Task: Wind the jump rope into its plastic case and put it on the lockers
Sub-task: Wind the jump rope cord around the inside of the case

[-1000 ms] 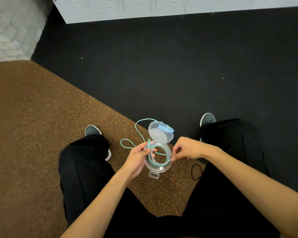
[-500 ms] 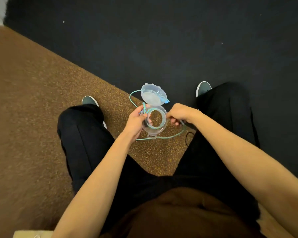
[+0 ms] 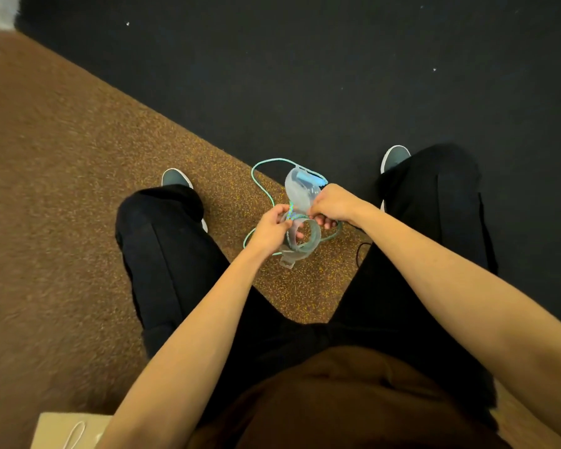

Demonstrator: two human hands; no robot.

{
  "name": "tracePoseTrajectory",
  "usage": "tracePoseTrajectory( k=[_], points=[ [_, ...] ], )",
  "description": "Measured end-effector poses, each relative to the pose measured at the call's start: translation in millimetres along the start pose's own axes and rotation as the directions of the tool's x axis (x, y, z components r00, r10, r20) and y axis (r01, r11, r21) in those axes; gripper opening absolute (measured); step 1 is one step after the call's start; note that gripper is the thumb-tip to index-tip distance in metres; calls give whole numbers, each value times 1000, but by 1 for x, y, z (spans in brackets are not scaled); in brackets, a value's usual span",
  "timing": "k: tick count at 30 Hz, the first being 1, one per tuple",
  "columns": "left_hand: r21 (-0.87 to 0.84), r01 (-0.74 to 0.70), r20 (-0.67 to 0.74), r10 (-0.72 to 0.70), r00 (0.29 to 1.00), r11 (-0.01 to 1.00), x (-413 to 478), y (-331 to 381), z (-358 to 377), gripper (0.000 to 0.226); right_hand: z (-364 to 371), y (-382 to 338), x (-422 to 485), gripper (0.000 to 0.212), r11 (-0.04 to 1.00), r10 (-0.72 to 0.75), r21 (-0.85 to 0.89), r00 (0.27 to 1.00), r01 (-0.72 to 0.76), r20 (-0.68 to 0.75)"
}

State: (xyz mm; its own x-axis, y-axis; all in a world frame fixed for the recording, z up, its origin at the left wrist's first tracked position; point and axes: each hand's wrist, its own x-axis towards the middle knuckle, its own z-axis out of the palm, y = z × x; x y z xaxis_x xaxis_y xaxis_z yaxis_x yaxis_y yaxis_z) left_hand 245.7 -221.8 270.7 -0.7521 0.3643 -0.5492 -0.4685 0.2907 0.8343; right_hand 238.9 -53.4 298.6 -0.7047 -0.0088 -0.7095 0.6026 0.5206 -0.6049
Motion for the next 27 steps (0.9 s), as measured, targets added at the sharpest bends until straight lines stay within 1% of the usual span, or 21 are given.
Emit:
tracePoseTrajectory(
  k=[2, 4, 7, 9, 11, 14, 17, 21, 24, 27],
  points=[
    [58, -7, 15, 6, 1000, 998, 2, -6, 1, 24, 3, 1, -1, 16, 999, -26, -46, 999, 27, 19],
    [99, -9, 35, 6, 999, 995, 6, -13, 1, 25, 3, 3, -1, 21, 998, -48, -50, 999, 49, 26],
    [90, 14, 19, -16, 1000, 996, 11, -18, 3, 25, 1, 1, 2, 24, 997, -38, -59, 998, 40, 42],
    [87, 38, -1, -38, 999, 996, 13, -20, 4, 22, 2, -1, 1, 21, 1000, -18, -21, 996, 20, 92],
    [134, 59, -51, -53, 997, 989, 16, -24, 4, 28, 5, -2, -1, 18, 999, 4, 32, 991, -8, 131],
    [93, 99, -81, -92, 992, 991, 16, -25, 7, 31, 7, 3, -3, 20, 997, -7, 73, 989, -3, 145],
    [54, 91, -50, -88, 995, 994, 18, -25, 10, 26, 3, 6, -2, 16, 998, -43, 49, 991, 37, 125],
    [31, 88, -22, -87, 996, 996, 20, -27, 13, 20, 4, 5, 1, 14, 998, -39, 57, 992, 33, 121],
    [-8, 113, -67, -113, 991, 994, 19, -28, 14, 20, 6, 5, 1, 19, 995, -40, 95, 984, 23, 171],
    [-44, 154, -121, -158, 980, 987, 20, -29, 11, 26, 7, 3, -1, 18, 994, -46, 107, 974, 22, 223]
  ],
)
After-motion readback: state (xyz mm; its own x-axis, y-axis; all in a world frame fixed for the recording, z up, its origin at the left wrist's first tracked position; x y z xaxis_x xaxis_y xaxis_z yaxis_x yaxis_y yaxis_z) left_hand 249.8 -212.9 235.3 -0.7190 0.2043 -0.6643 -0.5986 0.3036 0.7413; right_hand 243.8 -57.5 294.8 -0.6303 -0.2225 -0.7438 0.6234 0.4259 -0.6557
